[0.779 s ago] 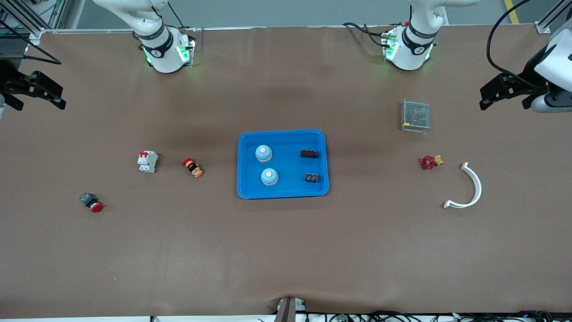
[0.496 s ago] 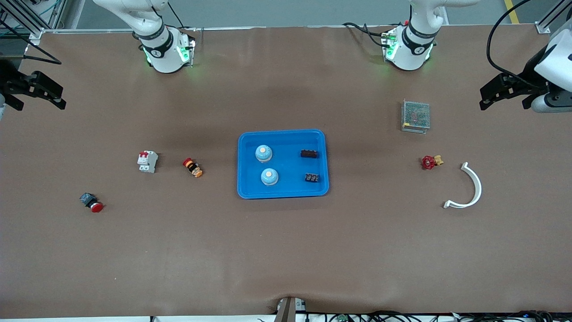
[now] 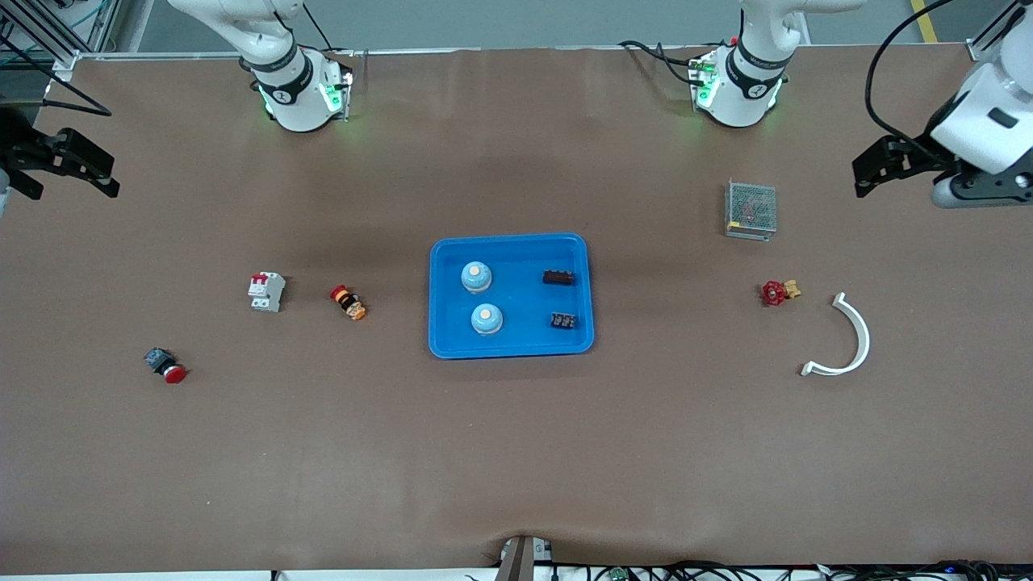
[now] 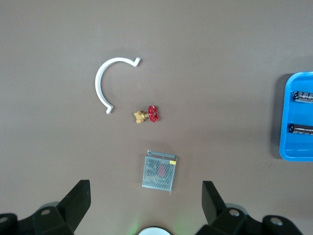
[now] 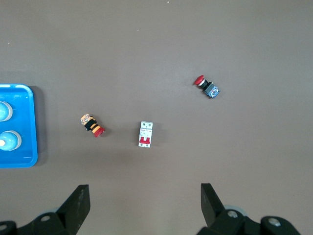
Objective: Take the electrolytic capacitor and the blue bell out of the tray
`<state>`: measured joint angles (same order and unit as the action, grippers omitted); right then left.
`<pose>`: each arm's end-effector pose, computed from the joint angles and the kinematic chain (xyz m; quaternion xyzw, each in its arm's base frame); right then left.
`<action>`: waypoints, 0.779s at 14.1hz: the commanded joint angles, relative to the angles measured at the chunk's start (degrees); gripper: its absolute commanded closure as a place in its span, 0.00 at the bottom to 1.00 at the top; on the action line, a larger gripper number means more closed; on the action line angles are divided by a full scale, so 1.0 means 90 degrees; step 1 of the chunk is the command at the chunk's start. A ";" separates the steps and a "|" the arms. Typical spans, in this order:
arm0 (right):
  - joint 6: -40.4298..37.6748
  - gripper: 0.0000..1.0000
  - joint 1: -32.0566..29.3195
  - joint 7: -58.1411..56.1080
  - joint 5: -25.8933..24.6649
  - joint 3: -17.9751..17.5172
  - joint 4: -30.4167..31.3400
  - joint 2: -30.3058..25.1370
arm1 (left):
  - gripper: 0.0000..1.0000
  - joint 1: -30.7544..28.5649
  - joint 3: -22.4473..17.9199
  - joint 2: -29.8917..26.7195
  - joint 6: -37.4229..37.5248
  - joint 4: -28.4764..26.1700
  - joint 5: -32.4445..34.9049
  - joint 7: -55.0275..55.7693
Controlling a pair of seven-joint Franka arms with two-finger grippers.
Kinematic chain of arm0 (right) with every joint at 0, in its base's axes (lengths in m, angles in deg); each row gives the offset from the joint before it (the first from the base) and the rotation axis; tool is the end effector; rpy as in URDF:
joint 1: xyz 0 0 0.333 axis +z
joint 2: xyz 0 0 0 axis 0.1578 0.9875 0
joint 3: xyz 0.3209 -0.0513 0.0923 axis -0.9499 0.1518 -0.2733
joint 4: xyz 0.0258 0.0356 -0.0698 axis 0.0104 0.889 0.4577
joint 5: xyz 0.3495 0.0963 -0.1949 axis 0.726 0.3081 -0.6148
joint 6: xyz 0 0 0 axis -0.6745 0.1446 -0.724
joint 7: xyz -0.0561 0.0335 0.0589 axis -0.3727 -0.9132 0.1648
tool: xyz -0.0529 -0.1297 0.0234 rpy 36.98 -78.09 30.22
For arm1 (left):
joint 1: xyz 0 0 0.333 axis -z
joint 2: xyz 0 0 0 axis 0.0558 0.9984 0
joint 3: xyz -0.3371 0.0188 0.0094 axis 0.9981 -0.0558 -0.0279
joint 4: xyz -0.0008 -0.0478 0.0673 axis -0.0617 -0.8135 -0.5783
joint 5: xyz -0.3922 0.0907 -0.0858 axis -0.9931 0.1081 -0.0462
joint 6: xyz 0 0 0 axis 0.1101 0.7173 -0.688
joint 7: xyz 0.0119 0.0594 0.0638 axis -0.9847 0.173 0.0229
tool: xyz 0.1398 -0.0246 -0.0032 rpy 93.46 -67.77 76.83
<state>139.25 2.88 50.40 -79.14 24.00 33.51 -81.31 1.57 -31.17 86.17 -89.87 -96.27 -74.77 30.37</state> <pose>0.5326 -0.0171 0.6362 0.9995 0.0194 0.0169 0.0166 0.5425 -0.0754 0.6164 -0.9986 -0.0033 0.0322 0.0430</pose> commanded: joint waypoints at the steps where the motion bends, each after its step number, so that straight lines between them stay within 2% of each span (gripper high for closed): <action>1: -0.0033 0.00 -0.0063 -0.0077 0.0090 -0.0047 -0.0115 0.0035 | 0.00 0.0018 0.0238 0.0023 0.0083 -0.0252 0.0107 0.0484; 7: -0.0023 0.00 -0.0063 -0.0077 0.0090 -0.0047 -0.0115 0.0035 | 0.00 0.0008 0.0678 -0.0026 -0.0345 -0.1160 0.0039 0.1159; 11: -0.0014 0.00 -0.0063 -0.0096 0.0090 -0.0047 -0.0105 0.0035 | 0.00 0.0008 0.1194 -0.0036 -0.0853 -0.1765 0.0048 0.2162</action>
<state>139.26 2.89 50.39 -79.14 23.89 33.48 -81.31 1.69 -22.72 87.04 -94.88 -108.76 -74.77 45.65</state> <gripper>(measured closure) 0.000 0.000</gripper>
